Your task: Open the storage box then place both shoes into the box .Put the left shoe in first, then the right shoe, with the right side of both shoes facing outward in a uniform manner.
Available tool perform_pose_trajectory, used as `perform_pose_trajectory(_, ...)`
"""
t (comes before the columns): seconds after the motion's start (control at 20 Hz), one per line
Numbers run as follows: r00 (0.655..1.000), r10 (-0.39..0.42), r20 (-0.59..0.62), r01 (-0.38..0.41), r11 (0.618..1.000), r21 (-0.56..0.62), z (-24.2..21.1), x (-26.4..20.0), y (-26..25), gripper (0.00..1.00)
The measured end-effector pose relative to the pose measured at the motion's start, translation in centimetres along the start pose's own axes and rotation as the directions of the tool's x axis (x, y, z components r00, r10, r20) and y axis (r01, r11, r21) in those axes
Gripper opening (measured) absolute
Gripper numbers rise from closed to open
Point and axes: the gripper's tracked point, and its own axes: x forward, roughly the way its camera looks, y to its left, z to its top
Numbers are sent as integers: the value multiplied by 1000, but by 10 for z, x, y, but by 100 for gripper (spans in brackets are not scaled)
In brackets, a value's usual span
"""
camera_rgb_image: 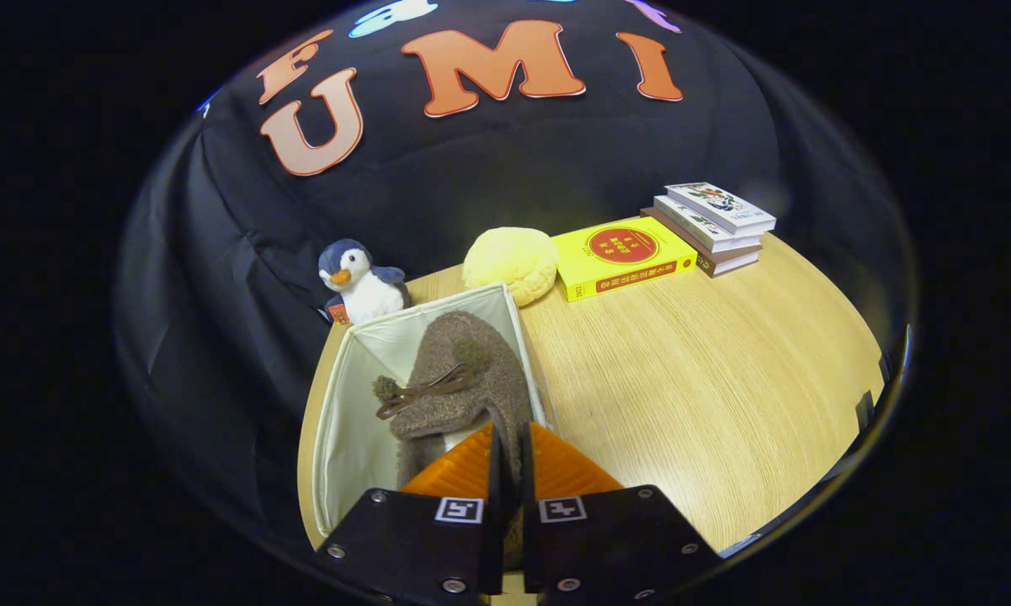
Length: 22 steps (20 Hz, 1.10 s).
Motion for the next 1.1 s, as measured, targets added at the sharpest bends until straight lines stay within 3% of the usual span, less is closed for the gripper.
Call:
perform_pose_trajectory(0.15,999,8,47,-8,1000,-8,18,-17,1,15)
perform_pose_trajectory(0.25,997,6,74,-5,1000,-23,30,-25,-4,30)
perform_pose_trajectory(0.35,995,-5,103,10,999,-44,43,-37,-10,55)
perform_pose_trajectory(0.4,992,-18,122,25,998,-58,51,-43,-15,72)
perform_pose_trajectory(0.5,986,-32,166,46,995,-83,67,-57,-22,88)
perform_pose_trajectory(0.6,977,-27,212,50,993,-103,83,-75,-25,97)
perform_pose_trajectory(1.1,897,18,442,91,971,-223,153,-155,-62,98)
